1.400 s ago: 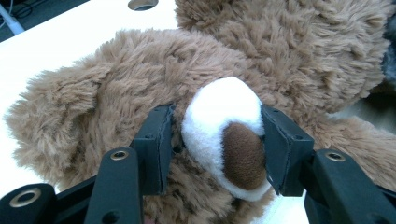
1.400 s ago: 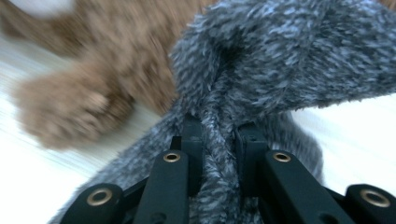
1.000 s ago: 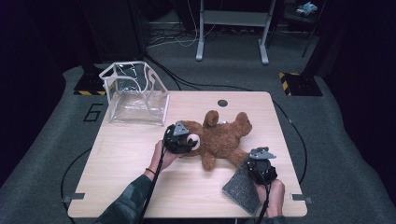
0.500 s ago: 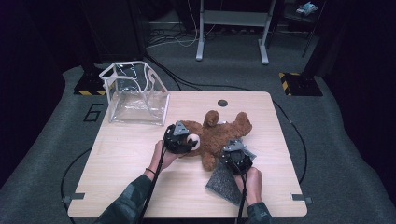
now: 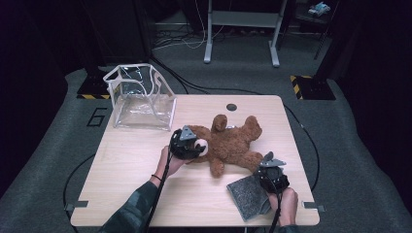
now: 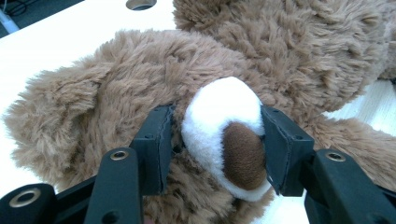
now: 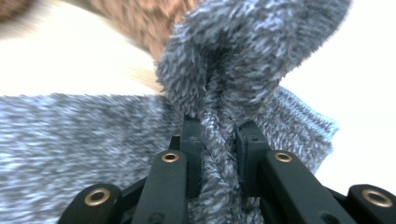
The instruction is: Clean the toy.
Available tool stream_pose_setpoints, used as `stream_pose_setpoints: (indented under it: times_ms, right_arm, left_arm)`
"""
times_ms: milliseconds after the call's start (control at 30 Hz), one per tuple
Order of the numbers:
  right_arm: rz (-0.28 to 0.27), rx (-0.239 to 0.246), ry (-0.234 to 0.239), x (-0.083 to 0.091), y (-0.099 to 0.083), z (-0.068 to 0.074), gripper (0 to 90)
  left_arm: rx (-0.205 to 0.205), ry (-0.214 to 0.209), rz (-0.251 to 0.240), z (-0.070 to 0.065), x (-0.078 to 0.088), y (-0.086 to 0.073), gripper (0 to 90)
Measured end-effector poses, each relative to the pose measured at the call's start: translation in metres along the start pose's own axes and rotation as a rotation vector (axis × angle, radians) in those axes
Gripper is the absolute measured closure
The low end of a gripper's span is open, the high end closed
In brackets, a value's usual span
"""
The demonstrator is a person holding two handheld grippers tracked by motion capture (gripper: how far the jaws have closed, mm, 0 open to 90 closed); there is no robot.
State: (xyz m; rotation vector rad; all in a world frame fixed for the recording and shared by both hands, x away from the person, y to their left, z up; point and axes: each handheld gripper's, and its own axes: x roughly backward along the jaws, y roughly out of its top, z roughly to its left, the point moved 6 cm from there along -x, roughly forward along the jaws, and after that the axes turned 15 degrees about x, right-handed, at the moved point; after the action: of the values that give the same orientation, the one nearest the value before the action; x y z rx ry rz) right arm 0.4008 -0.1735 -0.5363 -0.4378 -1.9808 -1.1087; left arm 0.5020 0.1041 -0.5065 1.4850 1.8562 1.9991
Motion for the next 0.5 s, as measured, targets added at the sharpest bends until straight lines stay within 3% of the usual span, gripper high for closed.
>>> stream_pose_setpoints:
  times_ms: [300,367,500]
  right_arm:
    - [-0.071,0.094,0.044,0.006,0.047,0.029,76.4]
    - [-0.052,0.099,0.033,-0.002,0.047,0.026,76.6]
    - [-0.025,0.053,0.011,-0.010,0.035,0.012,76.9]
  left_arm:
    - [0.004,0.000,-0.004,0.000,0.000,0.000,48.2]
    - [0.004,0.000,-0.001,0.000,0.000,0.000,48.1]
    - [0.005,-0.004,-0.002,0.000,0.000,0.000,48.1]
